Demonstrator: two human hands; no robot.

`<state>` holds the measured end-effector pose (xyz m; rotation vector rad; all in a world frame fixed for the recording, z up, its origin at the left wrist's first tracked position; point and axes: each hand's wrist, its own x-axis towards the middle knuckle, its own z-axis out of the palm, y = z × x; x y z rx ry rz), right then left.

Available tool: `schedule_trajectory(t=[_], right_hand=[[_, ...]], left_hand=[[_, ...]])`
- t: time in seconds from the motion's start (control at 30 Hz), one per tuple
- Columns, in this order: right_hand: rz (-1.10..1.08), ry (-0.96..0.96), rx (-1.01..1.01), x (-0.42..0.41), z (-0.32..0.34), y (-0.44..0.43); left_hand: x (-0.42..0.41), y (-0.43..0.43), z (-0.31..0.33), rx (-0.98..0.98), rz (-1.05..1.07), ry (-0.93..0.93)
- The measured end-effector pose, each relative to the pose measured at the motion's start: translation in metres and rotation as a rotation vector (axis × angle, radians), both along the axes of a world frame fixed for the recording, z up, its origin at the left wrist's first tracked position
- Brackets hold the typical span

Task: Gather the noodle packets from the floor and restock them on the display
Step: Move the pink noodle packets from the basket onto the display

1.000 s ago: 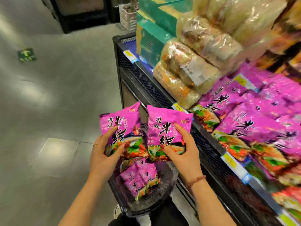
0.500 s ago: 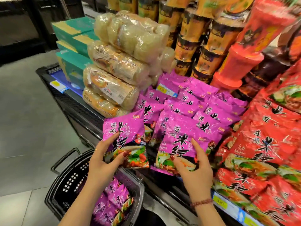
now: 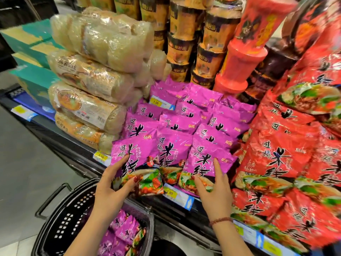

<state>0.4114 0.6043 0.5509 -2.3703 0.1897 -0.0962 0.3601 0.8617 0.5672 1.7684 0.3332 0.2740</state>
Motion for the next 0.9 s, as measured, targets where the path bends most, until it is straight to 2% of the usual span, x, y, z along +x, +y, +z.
schedule_trajectory(t=[0.1,0.23,0.3,0.43,0.6,0.7,0.77,0.83,0.9], right_hand=[[-0.012,0.031,-0.198,-0.005,-0.001,0.004],[-0.111,-0.269,-0.512,-0.018,-0.015,0.014],[-0.042,-0.347,-0.600,-0.019,-0.018,0.014],[0.183,-0.266,-0.711,0.000,-0.024,0.011],[0.201,-0.127,-0.747,0.015,-0.029,0.013],[0.220,-0.104,-0.708,0.014,-0.024,0.016],[0.237,-0.135,-0.586,0.010,-0.015,0.018],[0.282,-0.168,-0.309,0.004,0.000,0.024],[0.371,-0.113,0.092,-0.002,0.026,0.036]], left_hand=[[0.002,-0.003,-0.001,-0.011,-0.022,0.003],[0.003,-0.005,0.000,-0.008,-0.042,-0.005],[0.002,-0.006,0.002,-0.020,-0.047,-0.009],[0.001,-0.007,0.003,-0.049,-0.075,-0.042],[0.002,-0.008,0.005,-0.012,-0.083,-0.074],[0.006,-0.007,0.008,0.009,-0.085,-0.091],[0.008,-0.007,0.013,0.021,-0.094,-0.118],[0.012,-0.007,0.018,0.031,-0.101,-0.124],[0.018,-0.007,0.023,0.050,-0.115,-0.122]])
